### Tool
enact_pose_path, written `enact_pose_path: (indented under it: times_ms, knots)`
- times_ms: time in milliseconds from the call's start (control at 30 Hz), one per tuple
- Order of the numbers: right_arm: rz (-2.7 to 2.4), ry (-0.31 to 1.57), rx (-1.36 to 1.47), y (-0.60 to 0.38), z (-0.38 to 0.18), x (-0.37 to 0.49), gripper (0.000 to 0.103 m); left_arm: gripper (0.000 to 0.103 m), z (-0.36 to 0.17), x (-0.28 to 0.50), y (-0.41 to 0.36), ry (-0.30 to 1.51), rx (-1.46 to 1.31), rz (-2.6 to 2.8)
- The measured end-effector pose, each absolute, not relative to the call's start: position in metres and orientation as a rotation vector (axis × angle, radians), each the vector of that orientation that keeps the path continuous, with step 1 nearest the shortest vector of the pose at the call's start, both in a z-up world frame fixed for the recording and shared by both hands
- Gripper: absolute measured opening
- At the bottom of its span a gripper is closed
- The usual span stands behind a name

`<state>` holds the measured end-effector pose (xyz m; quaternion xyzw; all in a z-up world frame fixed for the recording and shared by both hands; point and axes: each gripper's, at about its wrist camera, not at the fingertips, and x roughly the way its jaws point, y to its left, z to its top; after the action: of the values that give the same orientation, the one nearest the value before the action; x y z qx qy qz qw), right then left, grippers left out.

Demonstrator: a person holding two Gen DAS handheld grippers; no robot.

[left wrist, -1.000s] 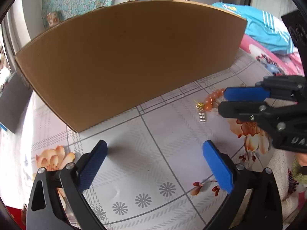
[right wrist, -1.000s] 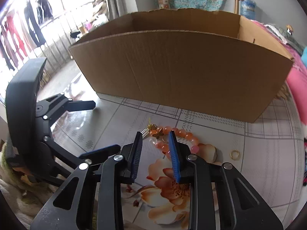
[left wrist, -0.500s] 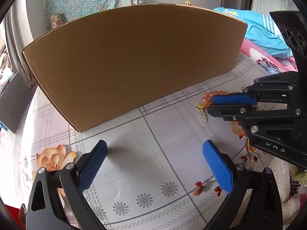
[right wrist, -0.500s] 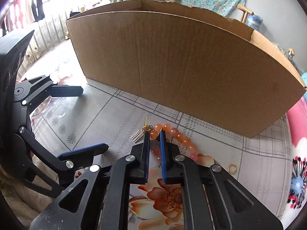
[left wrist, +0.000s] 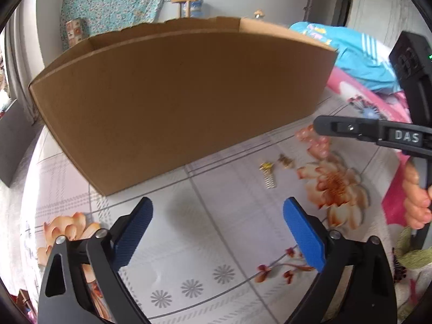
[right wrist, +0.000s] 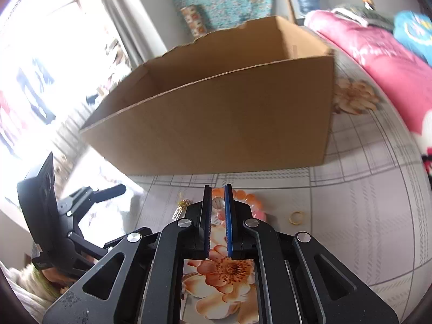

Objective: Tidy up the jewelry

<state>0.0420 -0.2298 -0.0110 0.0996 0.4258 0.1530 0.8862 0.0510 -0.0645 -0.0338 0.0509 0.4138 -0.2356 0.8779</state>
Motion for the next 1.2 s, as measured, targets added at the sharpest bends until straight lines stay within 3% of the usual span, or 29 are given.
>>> enact_pose_path:
  times_ms: [500,767,1200]
  knots:
    - [0.318,0.905,0.311,-0.245,-0.02,0.036,0.007,0.043,-0.037,0.067,-0.102,0.875,0.132,-0.598]
    - [0.312,0.909,0.329,-0.248,-0.023,0.037,0.007,0.005,-0.04,0.072,-0.12,0.858,0.222,-0.543]
    - [0.313,0.894,0.36,-0.256,-0.019,0.03,0.007,0.004,-0.039,0.08,-0.085,0.884,0.019,-0.594]
